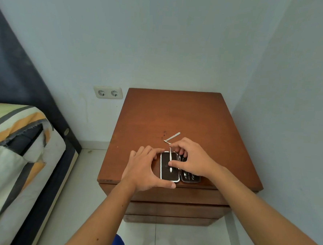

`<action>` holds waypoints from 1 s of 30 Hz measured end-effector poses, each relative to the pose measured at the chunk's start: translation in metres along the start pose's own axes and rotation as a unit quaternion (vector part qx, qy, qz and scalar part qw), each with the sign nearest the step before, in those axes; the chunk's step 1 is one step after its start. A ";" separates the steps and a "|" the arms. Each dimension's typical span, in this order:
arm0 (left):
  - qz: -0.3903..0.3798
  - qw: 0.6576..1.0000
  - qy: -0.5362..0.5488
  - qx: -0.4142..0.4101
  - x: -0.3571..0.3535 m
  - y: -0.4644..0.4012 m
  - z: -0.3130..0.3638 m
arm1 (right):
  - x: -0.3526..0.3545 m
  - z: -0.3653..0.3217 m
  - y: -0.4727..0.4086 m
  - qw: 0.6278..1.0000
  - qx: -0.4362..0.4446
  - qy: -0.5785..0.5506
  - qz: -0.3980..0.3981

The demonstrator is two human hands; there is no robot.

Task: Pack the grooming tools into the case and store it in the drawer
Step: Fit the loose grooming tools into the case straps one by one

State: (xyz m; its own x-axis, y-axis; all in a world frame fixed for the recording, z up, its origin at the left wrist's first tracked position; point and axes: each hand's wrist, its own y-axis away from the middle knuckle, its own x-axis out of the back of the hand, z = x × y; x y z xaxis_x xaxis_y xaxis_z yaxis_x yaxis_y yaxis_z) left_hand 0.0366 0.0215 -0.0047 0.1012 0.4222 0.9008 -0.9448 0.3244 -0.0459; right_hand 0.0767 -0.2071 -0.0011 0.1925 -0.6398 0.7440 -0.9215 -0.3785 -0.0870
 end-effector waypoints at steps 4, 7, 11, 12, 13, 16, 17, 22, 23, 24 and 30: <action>-0.002 1.000 0.002 0.000 0.001 0.000 -0.001 | 0.004 -0.005 0.007 0.998 -0.004 0.031 -0.049; 0.000 1.000 0.005 -0.002 0.001 0.000 0.000 | 0.005 -0.007 0.010 0.998 0.001 0.036 -0.057; 0.000 1.000 0.005 -0.001 0.000 0.001 0.000 | 0.005 -0.006 0.014 0.997 0.010 0.054 -0.062; 0.000 1.000 0.005 -0.001 0.000 0.001 0.000 | 0.005 -0.006 0.015 0.996 0.010 0.055 -0.066; 0.000 1.000 0.004 -0.002 0.000 0.000 0.000 | 0.006 -0.007 0.016 0.996 0.009 0.053 -0.069; -0.001 1.000 0.000 -0.003 0.000 0.000 0.000 | 0.008 -0.007 0.016 1.000 0.005 0.019 -0.022; 0.000 1.000 -0.001 -0.003 0.001 -0.001 0.000 | 0.010 -0.006 0.014 1.000 0.002 0.008 0.013; -0.002 1.000 0.002 -0.005 0.001 -0.001 -0.001 | 0.022 0.006 -0.011 0.990 -0.047 0.070 0.118; -0.001 1.000 0.002 -0.005 0.001 -0.001 -0.001 | 0.023 0.008 -0.017 0.987 -0.059 0.101 0.109; 0.000 1.000 0.002 -0.006 0.001 -0.001 -0.001 | 0.024 0.010 -0.023 0.985 -0.069 0.128 0.096; 0.002 1.000 0.001 -0.006 0.001 -0.001 -0.001 | 0.025 0.018 -0.034 0.983 -0.071 0.167 0.037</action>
State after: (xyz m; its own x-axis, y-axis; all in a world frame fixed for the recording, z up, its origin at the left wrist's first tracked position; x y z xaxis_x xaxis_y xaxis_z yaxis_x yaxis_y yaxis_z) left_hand 0.0374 0.0221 -0.0042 0.0979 0.4257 0.8996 -0.9413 0.3329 -0.0551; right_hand 0.1194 -0.2223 0.0086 0.0246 -0.3985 0.9168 -0.9710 -0.2276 -0.0729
